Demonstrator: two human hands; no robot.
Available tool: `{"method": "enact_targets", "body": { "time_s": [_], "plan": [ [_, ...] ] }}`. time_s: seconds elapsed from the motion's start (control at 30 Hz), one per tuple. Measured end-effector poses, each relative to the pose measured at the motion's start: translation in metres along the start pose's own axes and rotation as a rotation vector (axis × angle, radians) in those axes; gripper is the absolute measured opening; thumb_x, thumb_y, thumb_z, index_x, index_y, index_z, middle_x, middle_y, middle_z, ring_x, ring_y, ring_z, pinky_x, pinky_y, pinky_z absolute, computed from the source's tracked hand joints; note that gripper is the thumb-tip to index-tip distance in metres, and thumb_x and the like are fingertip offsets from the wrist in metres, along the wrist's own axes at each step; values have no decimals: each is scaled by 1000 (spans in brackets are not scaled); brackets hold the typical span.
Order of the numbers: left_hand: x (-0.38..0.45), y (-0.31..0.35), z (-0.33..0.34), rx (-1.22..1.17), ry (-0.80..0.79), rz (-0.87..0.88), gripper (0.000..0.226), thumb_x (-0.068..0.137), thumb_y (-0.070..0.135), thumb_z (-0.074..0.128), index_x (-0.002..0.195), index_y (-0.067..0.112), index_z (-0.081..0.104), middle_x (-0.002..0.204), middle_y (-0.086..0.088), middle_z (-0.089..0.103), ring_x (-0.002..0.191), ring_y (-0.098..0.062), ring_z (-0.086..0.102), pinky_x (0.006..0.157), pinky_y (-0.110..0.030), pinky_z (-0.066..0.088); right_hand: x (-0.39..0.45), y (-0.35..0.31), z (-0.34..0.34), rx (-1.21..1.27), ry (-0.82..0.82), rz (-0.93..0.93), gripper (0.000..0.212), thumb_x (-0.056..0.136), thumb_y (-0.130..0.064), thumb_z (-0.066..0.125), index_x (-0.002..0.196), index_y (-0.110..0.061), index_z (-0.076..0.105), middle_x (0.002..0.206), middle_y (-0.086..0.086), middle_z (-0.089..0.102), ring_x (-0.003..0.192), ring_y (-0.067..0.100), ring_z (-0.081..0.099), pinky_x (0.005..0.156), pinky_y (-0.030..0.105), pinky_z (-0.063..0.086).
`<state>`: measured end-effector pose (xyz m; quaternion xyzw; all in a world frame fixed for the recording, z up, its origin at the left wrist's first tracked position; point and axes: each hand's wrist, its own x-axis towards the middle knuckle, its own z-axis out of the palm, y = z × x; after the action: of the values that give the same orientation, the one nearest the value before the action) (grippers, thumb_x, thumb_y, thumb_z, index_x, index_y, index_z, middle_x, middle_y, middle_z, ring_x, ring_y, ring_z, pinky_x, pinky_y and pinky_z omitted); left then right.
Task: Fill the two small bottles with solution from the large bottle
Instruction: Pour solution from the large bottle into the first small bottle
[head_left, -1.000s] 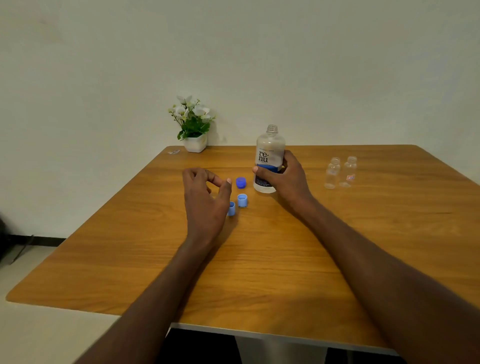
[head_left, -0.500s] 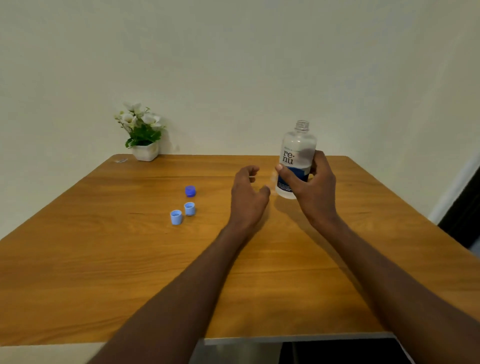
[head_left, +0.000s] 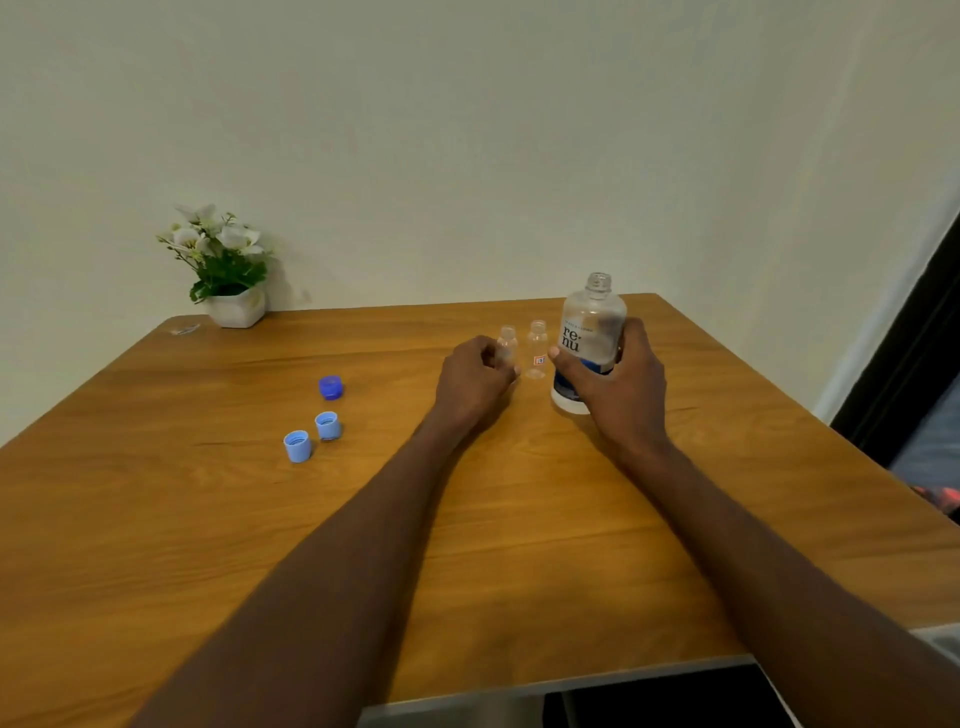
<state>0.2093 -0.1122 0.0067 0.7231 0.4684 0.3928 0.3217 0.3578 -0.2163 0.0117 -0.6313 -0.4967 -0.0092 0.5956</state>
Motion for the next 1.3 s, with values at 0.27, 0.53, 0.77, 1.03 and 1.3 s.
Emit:
{"method": "enact_targets", "body": {
  "time_s": [0.27, 0.53, 0.77, 1.03, 1.3],
  "plan": [
    [-47, -11, -46, -217, 33, 36, 34, 90, 33, 79, 122, 33, 69, 102, 1, 72, 94, -16, 68, 77, -29, 56, -5, -14, -5, 69, -89, -25, 73, 78, -71, 69, 129, -21, 56, 117, -8, 67, 105, 10, 67, 83, 36, 63],
    [-53, -22, -73, -157, 230, -16, 39, 94, 22, 75, 133, 16, 69, 123, 1, 73, 112, -11, 64, 98, -29, 52, -15, -53, 42, 222, -123, -32, 71, 79, -63, 75, 132, -19, 56, 118, -9, 67, 107, 8, 67, 85, 32, 63],
    [-40, -30, -74, -187, 418, -52, 36, 92, 12, 77, 127, 12, 67, 108, 5, 70, 90, 1, 61, 68, 2, 40, 3, -64, 94, 17, -85, -206, 76, 84, -57, 80, 144, -22, 49, 135, -8, 63, 114, 6, 62, 84, 29, 60],
    [-28, -35, -69, -144, 443, -67, 40, 97, -5, 63, 135, 9, 65, 103, 13, 67, 78, 22, 59, 62, 3, 40, 14, -51, 121, -129, -125, -306, 77, 83, -55, 77, 146, -28, 44, 139, -6, 60, 120, 16, 60, 88, 54, 58],
    [-27, -36, -70, -115, 468, -29, 53, 91, -14, 59, 138, 11, 62, 109, 5, 70, 81, 12, 57, 67, 2, 42, 6, -50, 115, -348, -220, -339, 84, 80, -53, 76, 152, -25, 41, 131, 3, 63, 114, 25, 62, 90, 56, 55]
  ]
}}
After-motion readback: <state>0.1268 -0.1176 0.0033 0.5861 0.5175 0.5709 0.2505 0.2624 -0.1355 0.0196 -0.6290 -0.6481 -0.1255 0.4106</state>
